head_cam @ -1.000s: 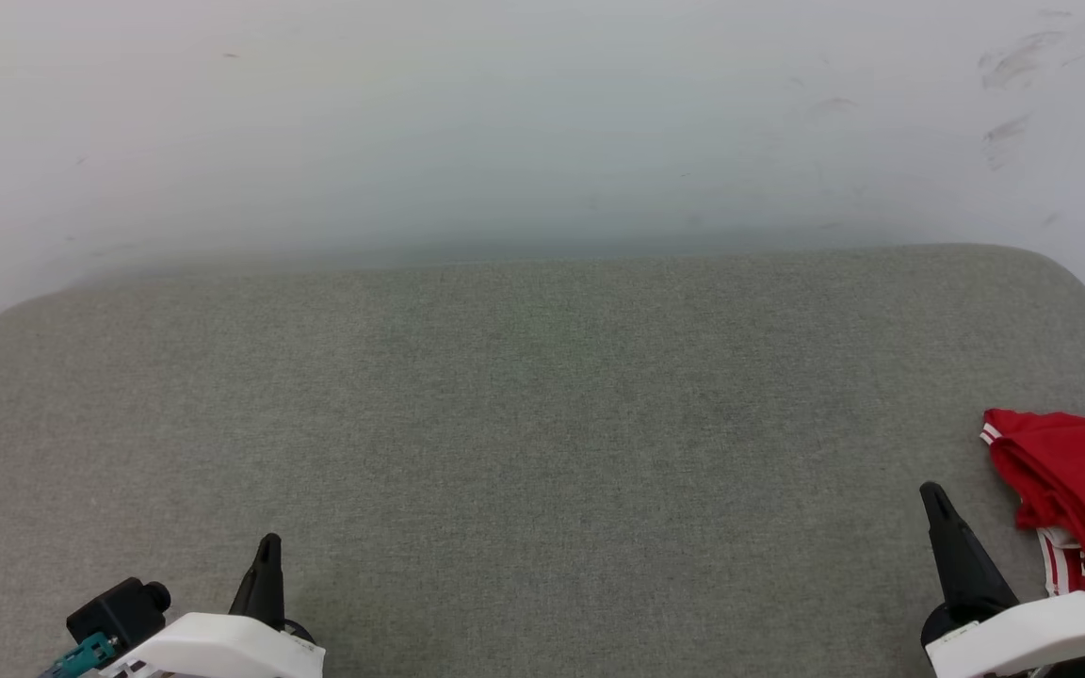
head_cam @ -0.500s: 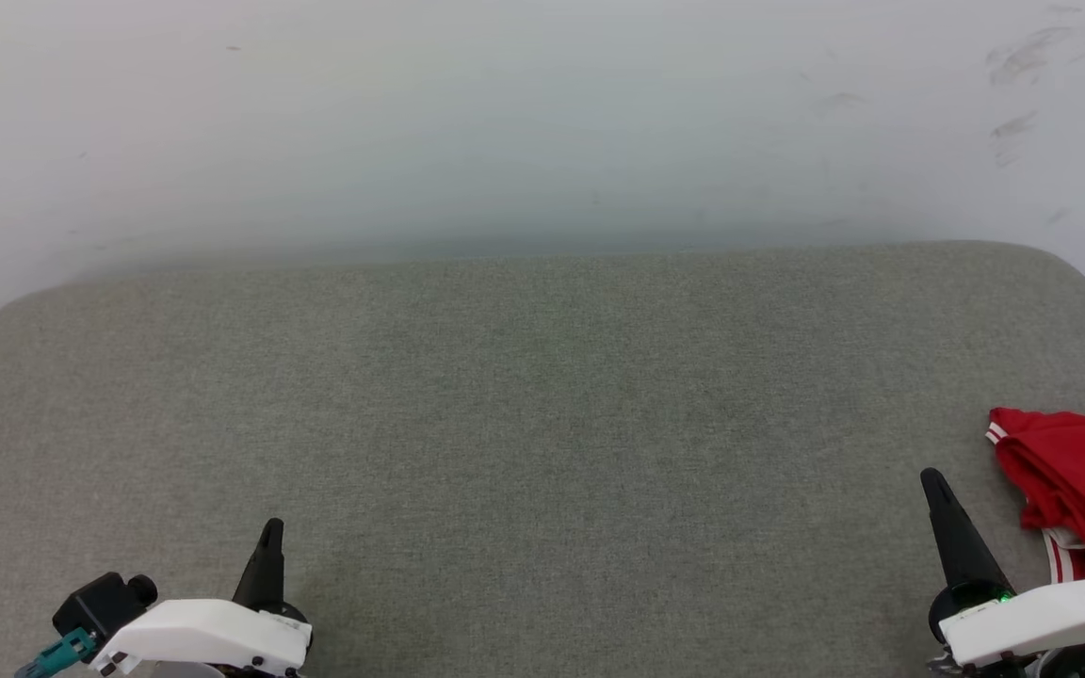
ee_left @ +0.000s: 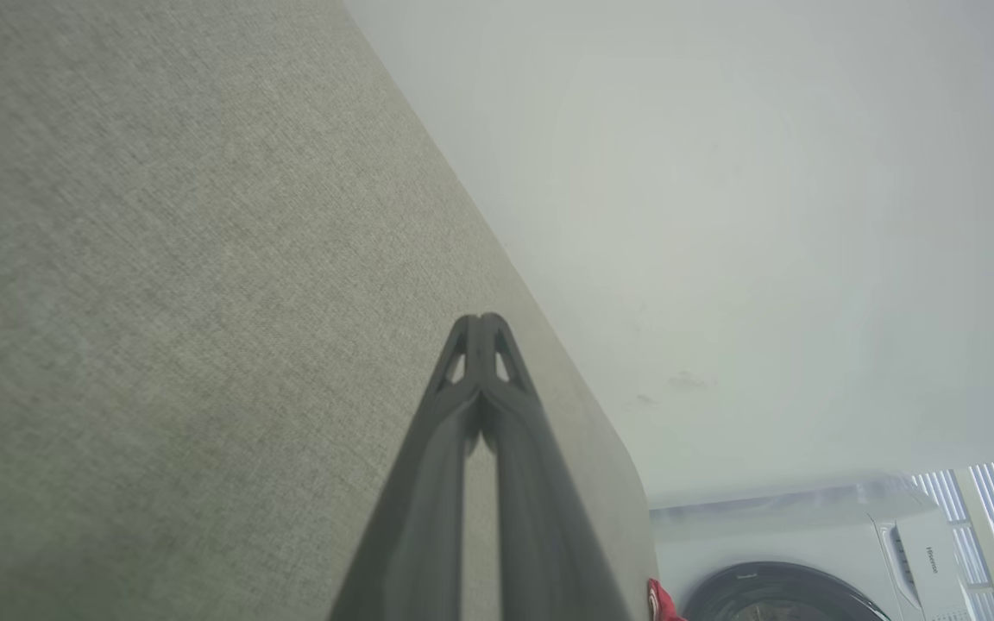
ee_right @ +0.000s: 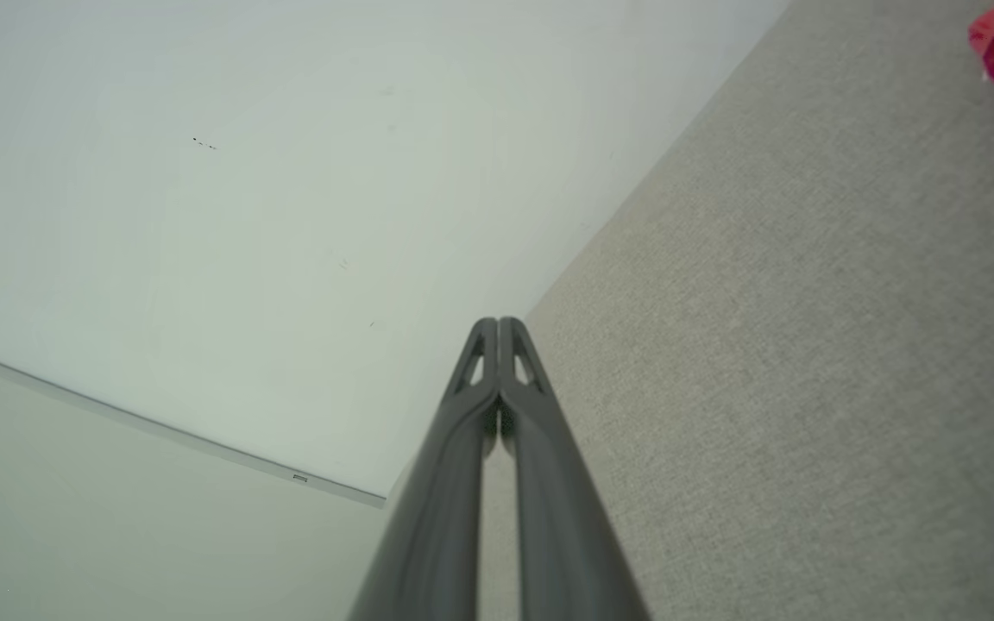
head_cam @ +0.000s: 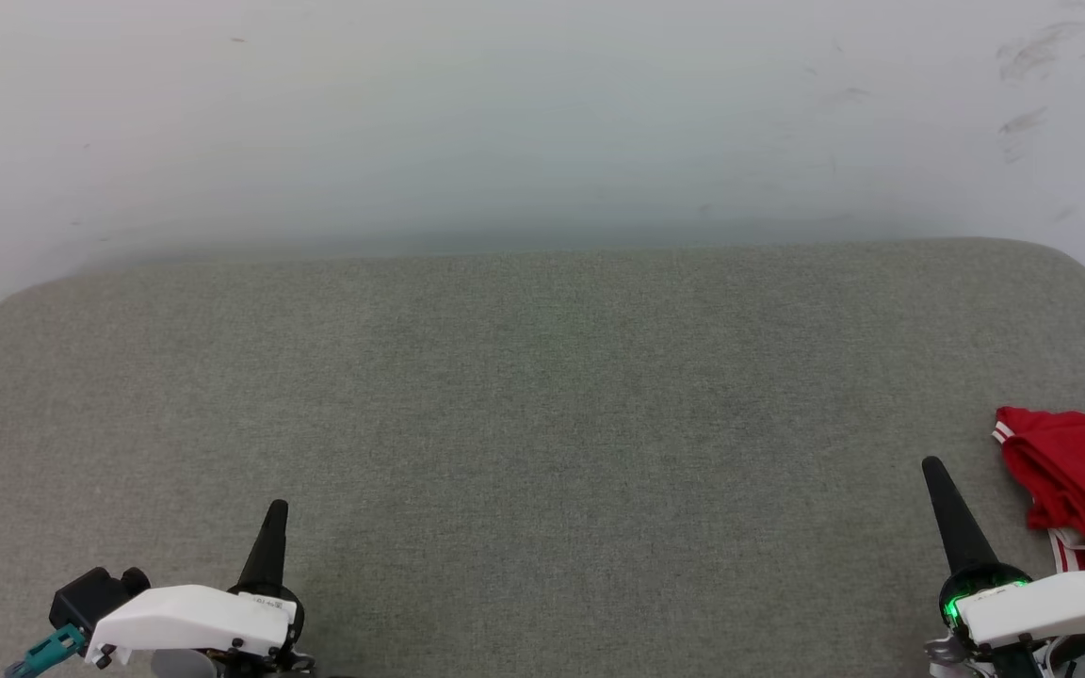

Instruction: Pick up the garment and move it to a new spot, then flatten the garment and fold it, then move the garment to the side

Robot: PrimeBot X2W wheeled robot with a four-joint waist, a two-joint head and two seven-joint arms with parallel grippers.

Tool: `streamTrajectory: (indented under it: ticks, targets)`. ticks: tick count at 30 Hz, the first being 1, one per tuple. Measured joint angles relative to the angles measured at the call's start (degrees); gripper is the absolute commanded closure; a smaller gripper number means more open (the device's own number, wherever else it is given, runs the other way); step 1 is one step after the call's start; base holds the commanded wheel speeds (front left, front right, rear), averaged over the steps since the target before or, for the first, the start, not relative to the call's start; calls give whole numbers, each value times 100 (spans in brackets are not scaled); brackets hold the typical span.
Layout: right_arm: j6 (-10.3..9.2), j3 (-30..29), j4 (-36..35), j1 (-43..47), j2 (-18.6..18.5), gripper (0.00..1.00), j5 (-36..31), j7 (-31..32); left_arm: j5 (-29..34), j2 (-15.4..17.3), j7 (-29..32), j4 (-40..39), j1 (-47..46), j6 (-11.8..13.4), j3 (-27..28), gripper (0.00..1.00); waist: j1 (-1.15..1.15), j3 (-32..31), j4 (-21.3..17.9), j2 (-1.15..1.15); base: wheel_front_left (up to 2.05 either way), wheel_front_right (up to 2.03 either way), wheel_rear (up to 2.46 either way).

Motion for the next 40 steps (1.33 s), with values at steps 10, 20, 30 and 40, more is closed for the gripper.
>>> streamTrajectory:
  ticks: [10, 20, 30, 40]
  targets:
    - [0, -16, 140, -117, 0, 100, 594, 44, -500, -73, 153, 8, -77, -116, 124, 100, 0, 30, 22, 0, 0, 0, 0]
    - [-1, -35, 275, -222, 0, 100, 1120, 54, -954, -151, 293, 18, -161, -223, 234, 100, 0, 60, 44, 0, 0, 0, 0]
    - [-1, -55, 399, -336, 0, 100, 1616, 98, -1367, -201, 420, 27, -202, -319, 352, 100, -1, 90, 66, 0, 0, 0, 0]
    - [-1, -73, 502, -422, 0, 100, 2069, 108, -1751, -270, 533, 34, -283, -421, 437, 100, -1, 119, 87, 0, 0, 0, 0]
